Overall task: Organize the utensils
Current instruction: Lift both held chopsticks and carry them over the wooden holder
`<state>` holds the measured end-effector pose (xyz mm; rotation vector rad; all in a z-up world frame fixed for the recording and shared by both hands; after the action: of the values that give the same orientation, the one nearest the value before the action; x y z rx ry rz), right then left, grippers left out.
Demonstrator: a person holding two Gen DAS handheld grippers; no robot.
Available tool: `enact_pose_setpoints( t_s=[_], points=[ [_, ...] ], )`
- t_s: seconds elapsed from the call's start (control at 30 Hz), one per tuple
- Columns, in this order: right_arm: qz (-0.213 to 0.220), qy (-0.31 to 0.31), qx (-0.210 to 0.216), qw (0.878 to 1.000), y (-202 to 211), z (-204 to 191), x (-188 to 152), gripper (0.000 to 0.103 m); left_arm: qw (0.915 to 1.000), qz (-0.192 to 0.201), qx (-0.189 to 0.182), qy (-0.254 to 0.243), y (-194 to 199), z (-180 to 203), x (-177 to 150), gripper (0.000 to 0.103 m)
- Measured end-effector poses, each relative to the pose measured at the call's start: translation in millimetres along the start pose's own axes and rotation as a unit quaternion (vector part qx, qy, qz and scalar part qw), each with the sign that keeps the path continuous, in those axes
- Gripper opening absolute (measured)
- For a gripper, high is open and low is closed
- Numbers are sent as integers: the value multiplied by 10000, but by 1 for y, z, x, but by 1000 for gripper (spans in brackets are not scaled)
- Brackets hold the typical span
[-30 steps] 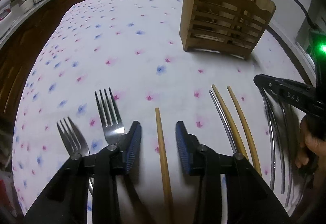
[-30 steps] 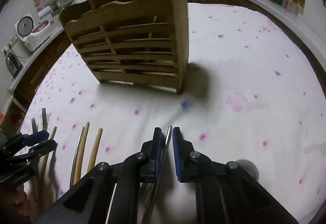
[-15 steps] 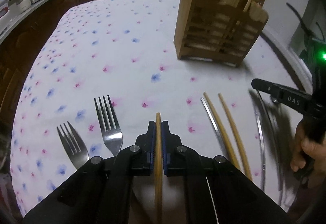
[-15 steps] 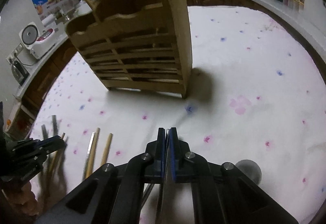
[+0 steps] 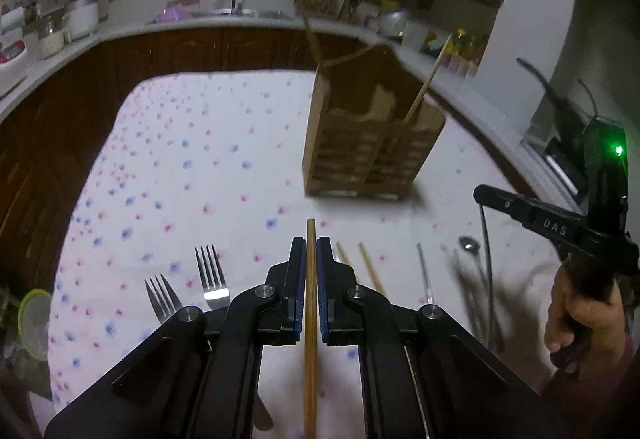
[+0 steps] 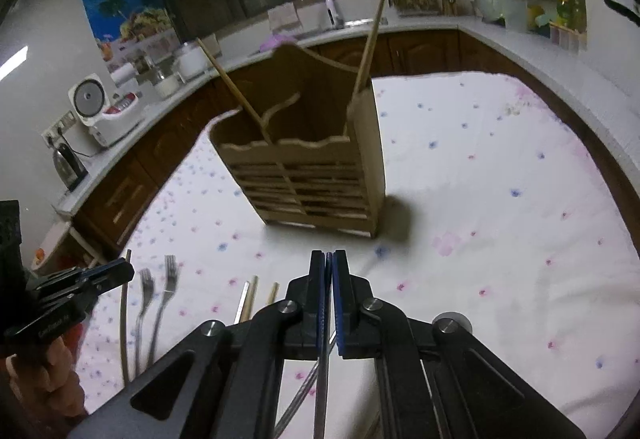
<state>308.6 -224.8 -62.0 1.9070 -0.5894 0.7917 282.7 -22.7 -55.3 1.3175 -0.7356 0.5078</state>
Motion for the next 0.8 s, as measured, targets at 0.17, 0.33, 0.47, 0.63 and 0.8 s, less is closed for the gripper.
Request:
enact_pose_setpoints(
  t_s=[0.17, 0.33, 0.47, 0.63, 0.8],
  points=[
    [251, 67, 39, 9997, 24, -8, 9, 4, 9995, 288, -69, 75, 24, 2, 12, 4],
    [566, 104, 96, 9983, 51, -16, 23, 4, 9982, 553, -115, 181, 44, 2, 22, 4],
    [771, 123, 142, 9968, 67, -21, 31, 4, 9965, 762, -147, 312, 58, -1, 30, 4],
    [985, 150, 185, 9949, 82, -27, 40, 4, 9944, 946, -160, 447, 70, -6, 38, 4],
    [1143, 189, 217, 9930, 90, -31, 50, 4, 9929, 1050, -140, 541, 76, -12, 43, 4]
  ],
)
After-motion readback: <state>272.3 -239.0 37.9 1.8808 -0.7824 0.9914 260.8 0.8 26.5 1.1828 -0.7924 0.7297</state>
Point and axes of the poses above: each gripper's, at about its wrist camera, not at the fingertips, and y roughly against the way its jaws point, z to its right, x to its top, the point moved 10 cm from there along -y, roughly the way its jaws point, and after that the axes turned 8 degrees about x, right-handed, at the moved point
